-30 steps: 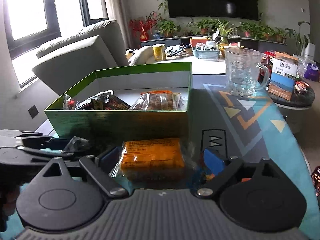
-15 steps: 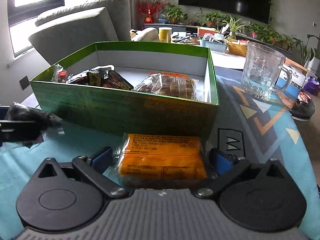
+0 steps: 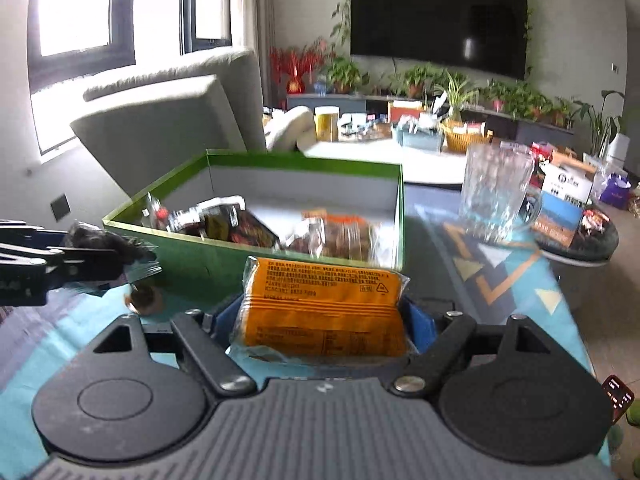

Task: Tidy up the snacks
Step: 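Carry both packets over the green box and open both tools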

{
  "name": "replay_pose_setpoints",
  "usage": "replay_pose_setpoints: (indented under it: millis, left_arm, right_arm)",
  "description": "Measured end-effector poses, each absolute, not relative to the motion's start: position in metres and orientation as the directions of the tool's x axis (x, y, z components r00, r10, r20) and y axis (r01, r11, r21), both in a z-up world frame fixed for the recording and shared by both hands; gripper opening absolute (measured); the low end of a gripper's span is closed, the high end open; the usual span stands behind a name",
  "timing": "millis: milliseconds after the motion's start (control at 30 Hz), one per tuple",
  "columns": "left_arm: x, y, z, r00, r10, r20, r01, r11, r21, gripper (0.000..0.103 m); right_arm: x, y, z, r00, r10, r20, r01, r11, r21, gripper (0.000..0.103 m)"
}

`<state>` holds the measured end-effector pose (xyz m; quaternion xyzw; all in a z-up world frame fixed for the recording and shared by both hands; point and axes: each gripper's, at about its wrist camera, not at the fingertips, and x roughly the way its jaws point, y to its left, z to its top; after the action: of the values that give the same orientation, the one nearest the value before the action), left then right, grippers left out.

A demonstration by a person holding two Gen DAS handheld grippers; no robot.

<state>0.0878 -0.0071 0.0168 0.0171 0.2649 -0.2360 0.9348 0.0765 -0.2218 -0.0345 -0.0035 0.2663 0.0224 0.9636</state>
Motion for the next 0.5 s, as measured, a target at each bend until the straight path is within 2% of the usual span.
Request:
replay_pose_setpoints:
  millis: [233, 500]
  left_arm:
    - [0.102, -0.015, 0.033, 0.784, -0.433, -0.445, 0.454, 0.889, -0.067, 0.049]
    - [0.132, -0.028, 0.041, 0.801, -0.425, -0.421, 0.444, 0.894, -0.06, 0.05]
  right_arm:
    - [0.073, -0.221, -0.021, 0.878, 0.057, -0.475, -0.047, 0.998, 0.031, 0.084]
    - [0.078, -0.229, -0.018, 0.887, 0.037, -0.46, -0.011, 0.998, 0.059, 0.084]
